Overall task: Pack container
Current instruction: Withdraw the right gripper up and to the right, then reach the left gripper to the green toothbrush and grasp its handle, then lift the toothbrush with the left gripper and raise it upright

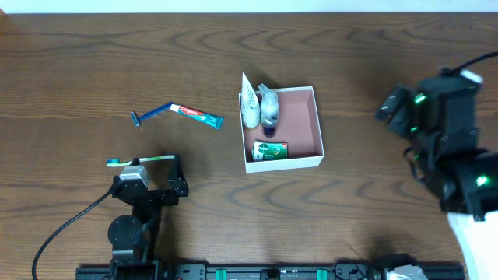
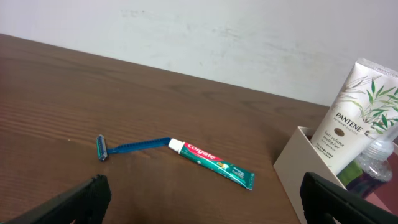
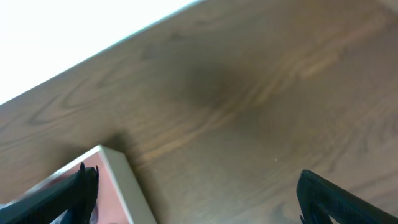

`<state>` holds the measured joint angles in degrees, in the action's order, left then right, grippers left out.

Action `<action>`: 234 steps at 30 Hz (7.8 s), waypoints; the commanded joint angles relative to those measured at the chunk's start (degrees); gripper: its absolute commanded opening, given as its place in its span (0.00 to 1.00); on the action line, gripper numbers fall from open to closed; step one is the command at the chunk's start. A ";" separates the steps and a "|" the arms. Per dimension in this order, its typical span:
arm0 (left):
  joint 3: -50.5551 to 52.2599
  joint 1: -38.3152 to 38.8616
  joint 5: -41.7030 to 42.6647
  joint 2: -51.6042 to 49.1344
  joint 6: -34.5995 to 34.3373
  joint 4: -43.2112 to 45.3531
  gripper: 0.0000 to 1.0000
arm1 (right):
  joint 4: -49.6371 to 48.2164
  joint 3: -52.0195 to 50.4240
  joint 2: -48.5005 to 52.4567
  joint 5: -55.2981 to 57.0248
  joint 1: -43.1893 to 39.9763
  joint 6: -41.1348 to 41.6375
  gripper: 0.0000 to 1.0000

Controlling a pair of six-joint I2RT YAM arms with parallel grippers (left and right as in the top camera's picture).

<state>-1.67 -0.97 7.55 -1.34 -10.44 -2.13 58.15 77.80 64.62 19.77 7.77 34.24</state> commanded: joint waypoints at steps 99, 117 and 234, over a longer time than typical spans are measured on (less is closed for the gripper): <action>-54.16 -3.93 -8.02 -99.08 -58.66 -39.32 0.14 | 1.46 0.02 24.59 -18.71 -16.87 -4.74 0.99; -54.18 -3.93 -6.71 -98.97 -30.29 -41.13 0.06 | 1.46 0.02 24.59 -18.73 -16.87 -4.72 0.99; -71.17 -1.90 -6.56 -114.55 10.14 -29.29 0.30 | 1.46 0.02 24.59 -18.73 -16.87 -4.72 0.99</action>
<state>-73.47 -2.59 -1.19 -114.45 0.64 -31.22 59.53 77.65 88.99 0.99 -8.64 30.33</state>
